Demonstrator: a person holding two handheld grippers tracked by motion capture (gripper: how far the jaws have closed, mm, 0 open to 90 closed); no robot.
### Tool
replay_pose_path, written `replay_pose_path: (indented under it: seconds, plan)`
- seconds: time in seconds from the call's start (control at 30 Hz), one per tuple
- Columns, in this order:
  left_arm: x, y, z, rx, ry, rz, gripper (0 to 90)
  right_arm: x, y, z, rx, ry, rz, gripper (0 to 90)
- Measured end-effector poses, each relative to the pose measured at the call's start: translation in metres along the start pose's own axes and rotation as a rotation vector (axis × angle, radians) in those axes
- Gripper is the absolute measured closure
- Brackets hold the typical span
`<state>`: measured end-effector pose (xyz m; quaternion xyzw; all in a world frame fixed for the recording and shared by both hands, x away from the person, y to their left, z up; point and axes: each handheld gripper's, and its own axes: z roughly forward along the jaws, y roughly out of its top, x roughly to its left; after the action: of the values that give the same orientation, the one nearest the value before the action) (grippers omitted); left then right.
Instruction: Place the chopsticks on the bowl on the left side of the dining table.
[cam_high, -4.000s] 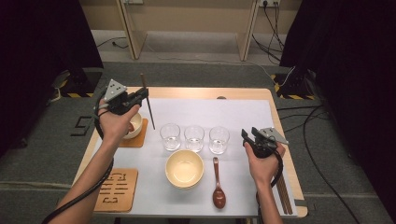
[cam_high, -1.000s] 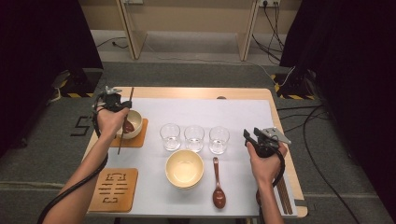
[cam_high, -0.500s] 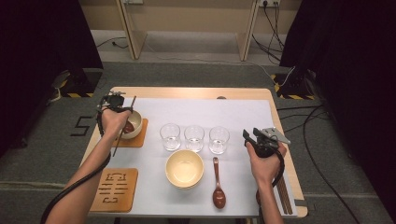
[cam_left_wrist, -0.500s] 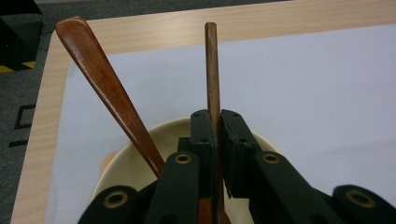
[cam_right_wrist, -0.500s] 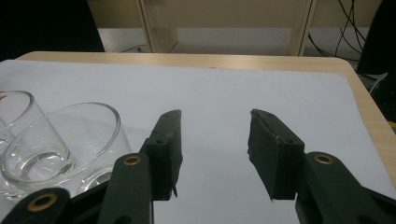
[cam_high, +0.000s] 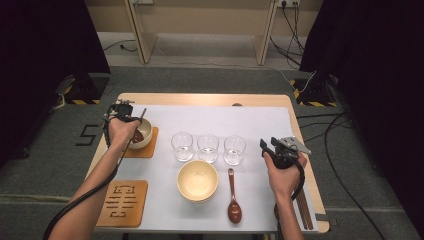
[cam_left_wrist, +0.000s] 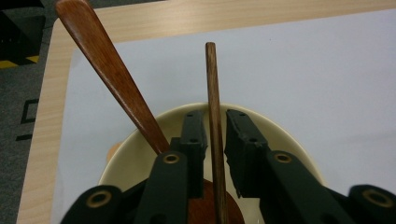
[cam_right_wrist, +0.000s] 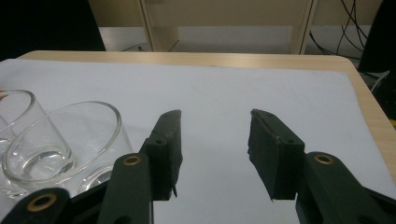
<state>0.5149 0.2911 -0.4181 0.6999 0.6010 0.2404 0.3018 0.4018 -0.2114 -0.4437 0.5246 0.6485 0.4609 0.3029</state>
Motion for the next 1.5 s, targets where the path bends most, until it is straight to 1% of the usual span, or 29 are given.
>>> replay_pose_path:
  seconds: [0.07, 0.1, 0.13, 0.17, 0.27, 0.33, 0.4, 0.47, 0.53, 0.6, 0.63, 0.8, 0.87, 0.97, 1.03, 1.1, 1.17, 1.2, 1.23, 1.3, 1.33, 1.4, 1.5]
  plan:
    - [0.001, 0.000, -0.006, -0.013, -0.021, 0.001, 66.5, 0.000, 0.000, 0.000, 0.007, 0.001, 0.003, 54.4]
    - [0.001, 0.000, -0.010, -0.029, -0.025, -0.001, 63.2, 0.000, 0.000, 0.000, 0.009, 0.002, 0.002, 54.3]
    - [0.002, 0.000, -0.014, -0.044, -0.014, 0.013, 60.1, 0.000, 0.000, 0.000, 0.010, 0.003, 0.001, 54.3]
    - [0.002, 0.000, -0.018, -0.058, -0.011, 0.020, 57.6, 0.000, 0.001, 0.000, 0.012, 0.003, 0.001, 54.3]
    - [0.002, -0.001, -0.031, -0.089, -0.037, 0.026, 52.3, -0.001, 0.001, 0.001, 0.019, 0.002, 0.003, 54.2]
    - [0.002, -0.003, -0.039, -0.113, -0.049, 0.038, 51.1, 0.000, 0.002, 0.000, 0.024, 0.001, 0.006, 54.1]
    - [0.002, -0.007, -0.046, -0.137, -0.063, 0.042, 50.4, 0.000, 0.002, 0.000, 0.027, -0.001, 0.007, 54.1]
    - [0.004, -0.013, -0.053, -0.150, -0.068, 0.050, 49.8, 0.000, 0.002, 0.000, 0.029, -0.001, 0.007, 54.1]
    - [0.006, -0.019, -0.060, -0.169, -0.084, 0.039, 48.9, 0.000, 0.003, 0.000, 0.038, -0.003, -0.001, 54.2]
    - [0.010, -0.027, -0.068, -0.197, -0.102, 0.016, 47.7, -0.001, 0.004, 0.000, 0.057, -0.004, -0.002, 54.2]
    - [0.013, -0.031, -0.071, -0.206, -0.106, 0.012, 47.1, -0.002, 0.005, -0.001, 0.064, -0.006, -0.002, 54.2]
    - [0.023, -0.052, -0.089, -0.245, -0.095, 0.005, 45.0, -0.008, 0.010, -0.003, 0.120, -0.020, 0.000, 54.1]
    - [0.025, -0.061, -0.097, -0.269, -0.087, 0.009, 44.5, -0.009, 0.012, -0.005, 0.155, -0.021, 0.002, 54.1]
    - [0.027, -0.074, -0.105, -0.297, -0.082, 0.002, 43.6, -0.013, 0.015, -0.009, 0.213, -0.030, 0.005, 54.2]
    - [0.028, -0.083, -0.107, -0.308, -0.084, -0.004, 43.5, -0.017, 0.017, -0.014, 0.258, -0.040, 0.008, 54.7]
    - [0.028, -0.092, -0.107, -0.307, -0.081, -0.005, 43.4, -0.021, 0.019, -0.020, 0.302, -0.053, 0.013, 55.2]
    - [0.029, -0.099, -0.106, -0.308, -0.083, -0.019, 43.2, -0.026, 0.021, -0.026, 0.346, -0.067, 0.024, 55.8]
    - [0.029, -0.100, -0.105, -0.297, -0.075, -0.009, 43.2, -0.028, 0.021, -0.028, 0.375, -0.073, 0.025, 56.2]
    - [0.028, -0.100, -0.105, -0.287, -0.081, 0.006, 43.0, -0.030, 0.021, -0.031, 0.402, -0.078, 0.029, 57.0]
    - [0.028, -0.100, -0.106, -0.298, -0.087, -0.002, 42.7, -0.035, 0.021, -0.035, 0.455, -0.089, 0.048, 57.9]
    - [0.027, -0.100, -0.107, -0.302, -0.085, 0.002, 42.6, -0.037, 0.020, -0.037, 0.486, -0.092, 0.055, 58.6]
    - [0.024, -0.099, -0.106, -0.301, -0.102, 0.005, 42.6, -0.041, 0.018, -0.041, 0.537, -0.103, 0.074, 60.1]
    - [0.022, -0.100, -0.106, -0.298, -0.103, 0.012, 42.6, -0.047, 0.015, -0.045, 0.622, -0.113, 0.083, 62.8]
